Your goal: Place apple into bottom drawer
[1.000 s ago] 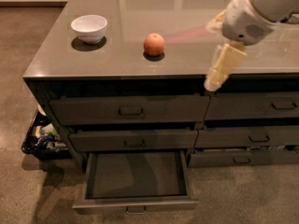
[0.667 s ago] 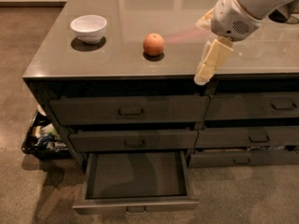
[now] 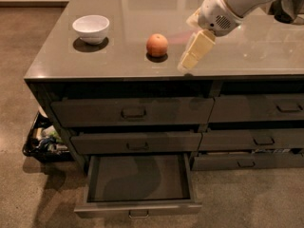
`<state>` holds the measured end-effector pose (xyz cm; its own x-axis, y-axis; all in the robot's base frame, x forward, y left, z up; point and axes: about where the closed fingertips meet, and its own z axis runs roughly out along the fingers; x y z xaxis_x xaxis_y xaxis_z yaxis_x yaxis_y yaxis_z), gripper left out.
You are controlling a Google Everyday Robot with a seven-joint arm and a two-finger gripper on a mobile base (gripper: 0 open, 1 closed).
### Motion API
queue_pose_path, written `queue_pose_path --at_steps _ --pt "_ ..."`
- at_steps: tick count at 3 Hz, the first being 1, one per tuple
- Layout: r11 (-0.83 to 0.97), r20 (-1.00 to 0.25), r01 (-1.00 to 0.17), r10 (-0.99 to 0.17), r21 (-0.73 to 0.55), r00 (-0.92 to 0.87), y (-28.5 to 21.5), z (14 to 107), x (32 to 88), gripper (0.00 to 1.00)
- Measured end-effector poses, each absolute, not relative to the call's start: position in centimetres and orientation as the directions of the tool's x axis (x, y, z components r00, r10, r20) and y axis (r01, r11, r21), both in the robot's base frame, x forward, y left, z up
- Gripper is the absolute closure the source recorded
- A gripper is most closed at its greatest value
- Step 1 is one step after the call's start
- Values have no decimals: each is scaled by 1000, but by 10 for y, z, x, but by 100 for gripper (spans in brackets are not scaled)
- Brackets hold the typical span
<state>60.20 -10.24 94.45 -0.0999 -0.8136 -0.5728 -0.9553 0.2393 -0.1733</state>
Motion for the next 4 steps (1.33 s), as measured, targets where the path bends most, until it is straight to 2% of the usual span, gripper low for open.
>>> queue_pose_path --at_steps 2,4 --pt "283 -624 -950 -768 -131 -143 -73 948 643 0" --pt "331 -647 -936 -741 -118 -180 -68 949 657 0"
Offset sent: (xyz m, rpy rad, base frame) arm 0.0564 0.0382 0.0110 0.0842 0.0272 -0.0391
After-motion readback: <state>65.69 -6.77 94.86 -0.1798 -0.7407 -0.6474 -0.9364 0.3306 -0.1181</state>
